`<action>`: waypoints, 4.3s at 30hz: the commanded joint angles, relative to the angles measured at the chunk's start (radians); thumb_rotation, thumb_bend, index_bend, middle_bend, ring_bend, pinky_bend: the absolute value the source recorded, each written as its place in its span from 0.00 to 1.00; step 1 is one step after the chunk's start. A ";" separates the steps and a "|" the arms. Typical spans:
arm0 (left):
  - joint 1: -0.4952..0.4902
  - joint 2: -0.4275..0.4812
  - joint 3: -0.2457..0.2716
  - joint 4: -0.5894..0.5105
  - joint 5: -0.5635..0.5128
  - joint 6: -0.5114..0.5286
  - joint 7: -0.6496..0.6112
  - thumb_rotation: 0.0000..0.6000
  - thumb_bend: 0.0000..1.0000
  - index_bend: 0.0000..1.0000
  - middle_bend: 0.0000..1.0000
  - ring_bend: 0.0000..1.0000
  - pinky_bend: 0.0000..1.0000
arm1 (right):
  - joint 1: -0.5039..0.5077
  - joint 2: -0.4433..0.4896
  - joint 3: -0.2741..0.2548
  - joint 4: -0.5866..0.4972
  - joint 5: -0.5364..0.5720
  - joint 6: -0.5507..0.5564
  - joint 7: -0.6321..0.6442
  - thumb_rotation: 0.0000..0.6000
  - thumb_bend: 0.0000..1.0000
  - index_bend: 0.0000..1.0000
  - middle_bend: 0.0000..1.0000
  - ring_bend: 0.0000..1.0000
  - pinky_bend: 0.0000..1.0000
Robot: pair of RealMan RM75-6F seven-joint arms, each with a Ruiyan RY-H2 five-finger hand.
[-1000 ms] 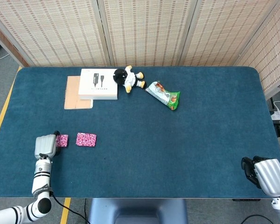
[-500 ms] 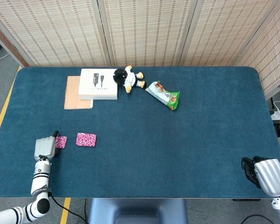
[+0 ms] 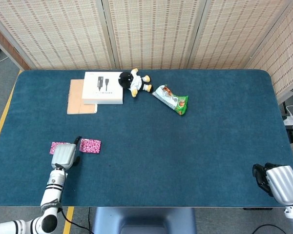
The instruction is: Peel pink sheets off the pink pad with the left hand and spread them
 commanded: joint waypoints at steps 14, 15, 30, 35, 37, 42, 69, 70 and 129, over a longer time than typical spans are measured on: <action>-0.091 -0.171 -0.031 0.132 -0.075 -0.005 0.123 1.00 0.37 0.17 1.00 1.00 1.00 | 0.001 0.007 0.000 0.001 0.000 0.002 0.015 1.00 0.45 0.95 0.86 0.73 0.87; -0.092 -0.173 -0.033 0.138 -0.078 -0.004 0.125 1.00 0.37 0.17 1.00 1.00 1.00 | 0.001 0.007 0.000 0.001 0.000 0.002 0.015 1.00 0.45 0.95 0.86 0.73 0.87; -0.099 -0.192 -0.038 0.194 -0.095 -0.003 0.131 1.00 0.37 0.24 1.00 1.00 1.00 | 0.001 0.005 -0.002 0.001 -0.001 -0.001 0.009 1.00 0.45 0.95 0.86 0.73 0.87; -0.099 -0.200 -0.038 0.209 -0.086 0.000 0.123 1.00 0.37 0.25 1.00 1.00 1.00 | 0.000 0.005 -0.002 0.001 -0.002 0.001 0.009 1.00 0.45 0.95 0.86 0.73 0.87; -0.097 -0.200 -0.038 0.209 -0.085 0.000 0.120 1.00 0.37 0.25 1.00 1.00 1.00 | 0.001 0.005 -0.002 0.001 -0.001 0.001 0.009 1.00 0.45 0.95 0.86 0.73 0.87; -0.094 -0.204 -0.037 0.208 -0.075 0.001 0.106 1.00 0.37 0.26 1.00 1.00 1.00 | 0.001 0.005 -0.003 0.001 -0.002 -0.002 0.008 1.00 0.45 0.95 0.86 0.73 0.87; -0.019 -0.112 0.017 0.116 0.053 0.072 0.032 1.00 0.38 0.47 1.00 1.00 1.00 | 0.001 0.004 -0.003 0.001 -0.002 -0.002 0.006 1.00 0.45 0.95 0.86 0.73 0.87; -0.008 -0.100 0.026 0.108 0.065 0.081 0.023 1.00 0.38 0.47 1.00 1.00 1.00 | 0.001 0.004 -0.003 0.001 -0.002 -0.001 0.006 1.00 0.45 0.95 0.86 0.73 0.87; 0.306 0.084 0.147 0.056 0.399 0.225 -0.232 1.00 0.36 0.29 1.00 1.00 1.00 | 0.007 -0.003 -0.003 -0.003 0.003 -0.017 -0.013 1.00 0.45 0.95 0.86 0.73 0.87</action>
